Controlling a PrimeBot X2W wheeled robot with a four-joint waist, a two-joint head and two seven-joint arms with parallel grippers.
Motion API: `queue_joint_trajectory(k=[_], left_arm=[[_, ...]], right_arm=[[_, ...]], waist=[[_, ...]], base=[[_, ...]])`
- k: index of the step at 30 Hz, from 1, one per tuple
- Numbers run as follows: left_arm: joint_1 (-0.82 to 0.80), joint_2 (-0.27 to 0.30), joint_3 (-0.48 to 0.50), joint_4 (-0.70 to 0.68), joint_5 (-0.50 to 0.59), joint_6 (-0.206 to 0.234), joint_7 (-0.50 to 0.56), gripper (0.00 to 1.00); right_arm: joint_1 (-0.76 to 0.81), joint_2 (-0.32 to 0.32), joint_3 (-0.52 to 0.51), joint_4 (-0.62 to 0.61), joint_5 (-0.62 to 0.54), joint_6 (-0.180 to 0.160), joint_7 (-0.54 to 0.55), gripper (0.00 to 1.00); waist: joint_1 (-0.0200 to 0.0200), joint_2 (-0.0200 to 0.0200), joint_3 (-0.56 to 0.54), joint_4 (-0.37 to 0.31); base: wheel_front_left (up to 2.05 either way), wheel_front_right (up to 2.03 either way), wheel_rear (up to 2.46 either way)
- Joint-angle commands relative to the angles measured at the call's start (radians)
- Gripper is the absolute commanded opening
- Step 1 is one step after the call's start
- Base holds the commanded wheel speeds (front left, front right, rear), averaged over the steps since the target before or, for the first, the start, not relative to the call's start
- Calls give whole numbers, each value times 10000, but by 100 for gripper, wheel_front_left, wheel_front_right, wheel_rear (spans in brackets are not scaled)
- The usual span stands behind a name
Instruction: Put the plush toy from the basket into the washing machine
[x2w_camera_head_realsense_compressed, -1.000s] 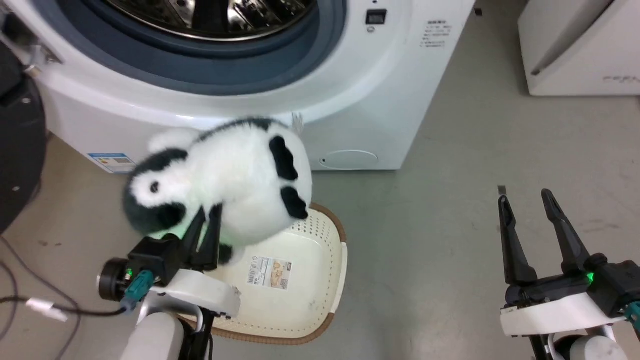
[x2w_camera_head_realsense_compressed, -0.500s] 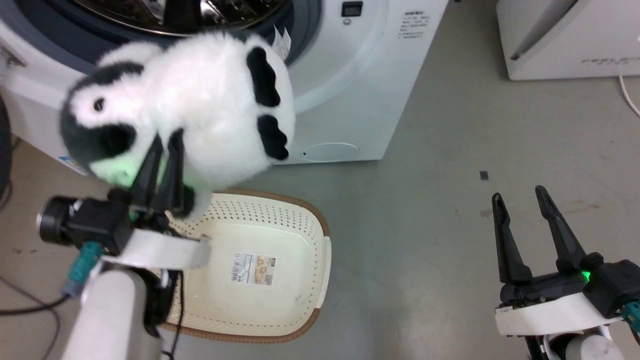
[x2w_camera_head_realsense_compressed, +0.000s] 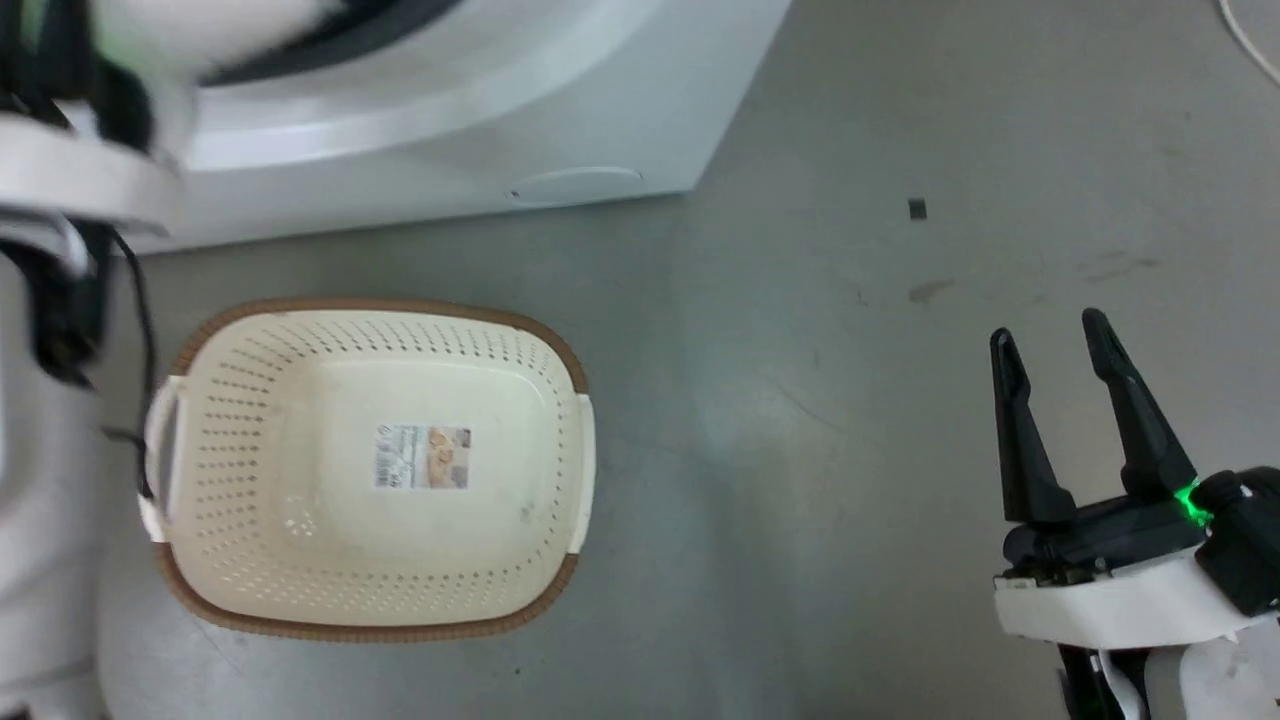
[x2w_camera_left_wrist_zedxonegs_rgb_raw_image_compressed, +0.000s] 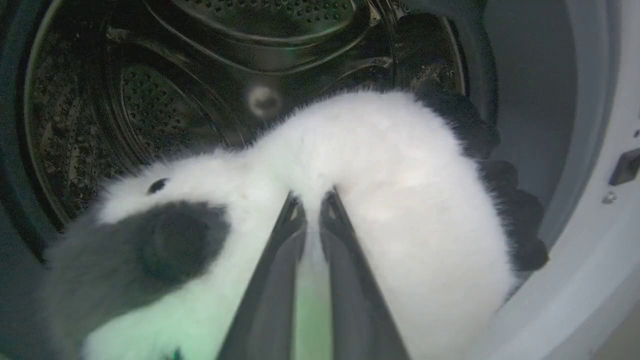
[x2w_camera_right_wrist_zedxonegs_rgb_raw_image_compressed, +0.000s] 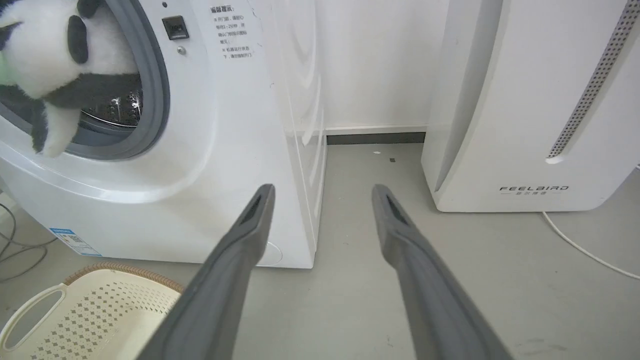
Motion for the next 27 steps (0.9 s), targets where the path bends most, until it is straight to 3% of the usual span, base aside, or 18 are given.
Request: queue_joint_trajectory(k=[1, 3, 12, 18, 26, 27], left_arm=[[-686, 232, 35, 189, -114, -52, 39, 0], [-2357, 689, 20, 1190, -409, -130, 421, 0], [-5314, 1593, -859, 3911, -235, -204, 894, 0], [-6429, 1847, -2056, 5407, -274, -216, 1329, 0], [-7069, 2155, -4049, 6330, -1561, -219, 1486, 0], [-7138, 2215, -4165, 6427, -1660, -219, 1359, 4]], right_arm=[[-173, -6, 5, -97, 79, -9, -46, 100], [-302, -6, 101, -228, 151, -9, -46, 100], [-594, -6, 342, -309, 315, -9, -46, 100], [-721, -6, 513, -330, 404, -9, -46, 100], [-802, -6, 578, -269, 513, -9, -46, 100], [-820, -6, 578, -255, 525, -9, -46, 100]], waist=[[-1, 0, 649, -377], [-1, 0, 1193, -571], [-1, 0, 2035, -964], [-1, 0, 2507, -1133], [-1, 0, 2750, -1085], [-1, 0, 2739, -1073]], base=[[0, 0, 0], [0, 0, 0], [0, 0, 0], [0, 0, 0], [0, 0, 0], [0, 0, 0]])
